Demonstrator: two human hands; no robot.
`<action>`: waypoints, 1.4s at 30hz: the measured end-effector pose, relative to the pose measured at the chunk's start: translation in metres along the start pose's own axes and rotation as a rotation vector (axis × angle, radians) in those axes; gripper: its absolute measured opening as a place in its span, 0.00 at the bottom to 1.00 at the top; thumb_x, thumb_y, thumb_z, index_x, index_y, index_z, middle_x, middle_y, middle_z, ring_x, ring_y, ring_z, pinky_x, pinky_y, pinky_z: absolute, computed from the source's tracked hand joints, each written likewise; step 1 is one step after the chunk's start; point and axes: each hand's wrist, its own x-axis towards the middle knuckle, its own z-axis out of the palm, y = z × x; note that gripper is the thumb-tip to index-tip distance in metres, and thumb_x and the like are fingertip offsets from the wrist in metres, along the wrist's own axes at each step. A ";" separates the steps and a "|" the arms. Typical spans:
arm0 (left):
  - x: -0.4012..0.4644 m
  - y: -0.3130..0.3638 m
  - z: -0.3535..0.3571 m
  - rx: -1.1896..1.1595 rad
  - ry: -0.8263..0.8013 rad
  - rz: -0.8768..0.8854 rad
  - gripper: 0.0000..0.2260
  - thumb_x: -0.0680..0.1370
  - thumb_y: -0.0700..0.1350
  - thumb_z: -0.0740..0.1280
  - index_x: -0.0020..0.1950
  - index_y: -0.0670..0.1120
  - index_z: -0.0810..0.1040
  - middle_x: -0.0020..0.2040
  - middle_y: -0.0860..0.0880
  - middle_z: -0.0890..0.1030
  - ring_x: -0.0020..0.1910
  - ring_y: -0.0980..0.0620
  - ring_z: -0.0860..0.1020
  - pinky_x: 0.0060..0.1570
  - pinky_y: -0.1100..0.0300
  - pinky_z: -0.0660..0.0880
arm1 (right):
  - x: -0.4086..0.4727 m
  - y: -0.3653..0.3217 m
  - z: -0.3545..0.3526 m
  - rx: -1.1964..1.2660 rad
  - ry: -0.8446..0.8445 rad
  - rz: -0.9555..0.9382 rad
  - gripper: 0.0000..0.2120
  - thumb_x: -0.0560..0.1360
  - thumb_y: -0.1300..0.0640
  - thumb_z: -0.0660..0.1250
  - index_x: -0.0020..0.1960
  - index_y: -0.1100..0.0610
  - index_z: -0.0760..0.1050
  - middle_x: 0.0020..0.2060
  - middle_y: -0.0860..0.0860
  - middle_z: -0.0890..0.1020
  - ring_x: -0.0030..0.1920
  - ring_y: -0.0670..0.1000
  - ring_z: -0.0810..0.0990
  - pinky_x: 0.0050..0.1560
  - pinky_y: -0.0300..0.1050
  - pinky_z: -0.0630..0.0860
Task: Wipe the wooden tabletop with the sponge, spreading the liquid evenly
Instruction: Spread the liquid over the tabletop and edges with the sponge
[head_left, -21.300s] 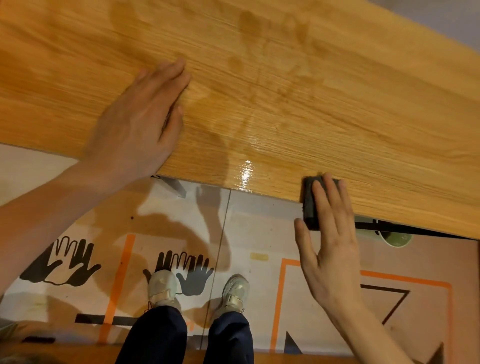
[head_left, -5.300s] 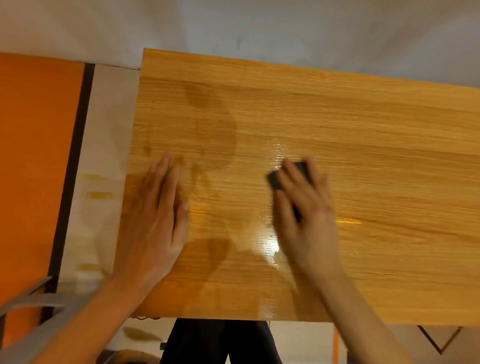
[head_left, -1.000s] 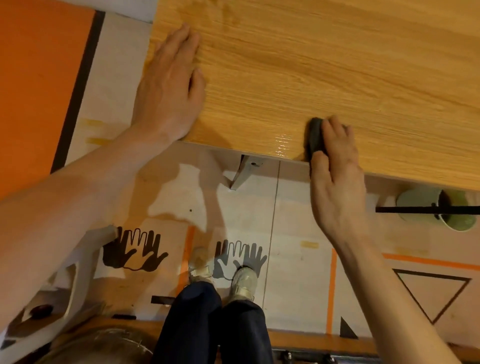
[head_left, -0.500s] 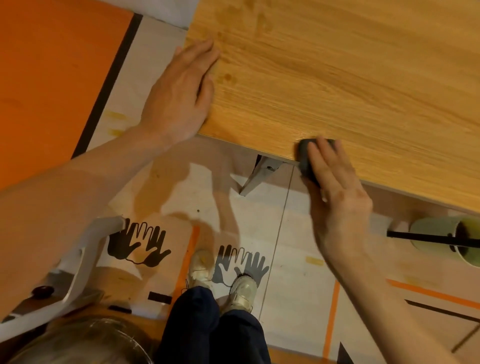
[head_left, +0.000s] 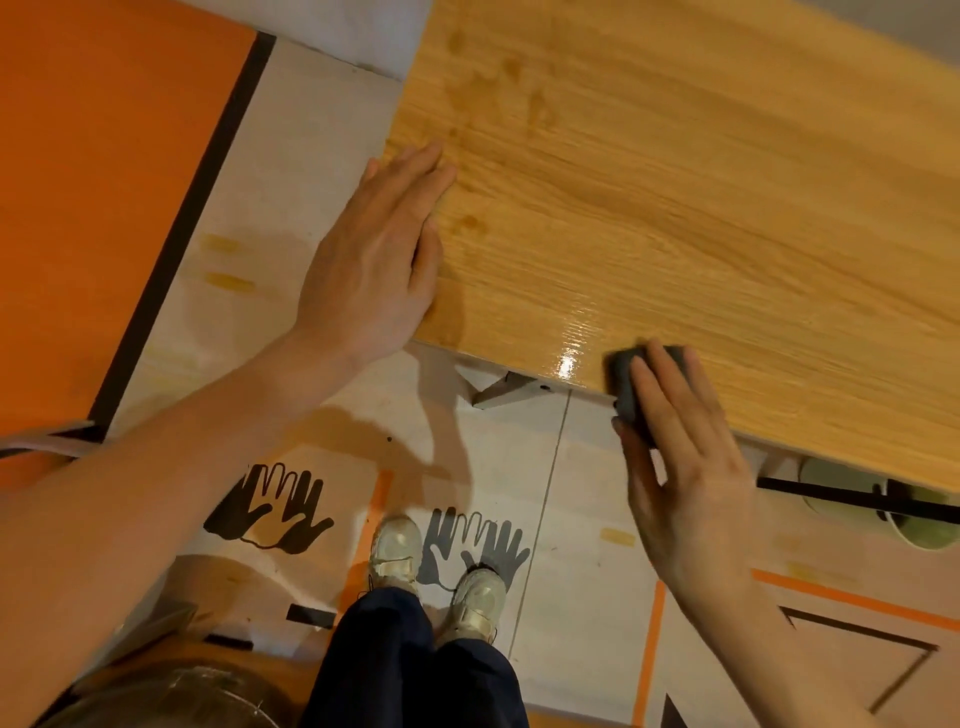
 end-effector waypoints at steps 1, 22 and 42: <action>0.001 0.000 0.000 -0.002 0.002 0.002 0.20 0.86 0.39 0.53 0.77 0.37 0.67 0.79 0.41 0.66 0.79 0.45 0.63 0.81 0.50 0.54 | 0.010 -0.018 0.009 0.016 0.003 -0.001 0.22 0.78 0.61 0.67 0.71 0.60 0.68 0.71 0.55 0.70 0.75 0.56 0.62 0.72 0.58 0.66; 0.004 -0.004 -0.002 -0.054 -0.080 0.002 0.22 0.84 0.39 0.53 0.79 0.39 0.65 0.81 0.43 0.62 0.81 0.47 0.58 0.80 0.49 0.57 | 0.095 -0.046 0.020 0.234 -0.296 -0.191 0.19 0.81 0.55 0.60 0.71 0.57 0.69 0.73 0.49 0.68 0.77 0.50 0.59 0.75 0.53 0.63; 0.000 0.002 -0.001 0.035 0.042 -0.225 0.20 0.85 0.42 0.55 0.77 0.41 0.69 0.79 0.46 0.66 0.80 0.50 0.62 0.80 0.55 0.53 | 0.154 -0.029 0.020 0.280 -0.438 -0.463 0.19 0.81 0.52 0.61 0.70 0.54 0.71 0.72 0.48 0.70 0.77 0.50 0.58 0.76 0.53 0.58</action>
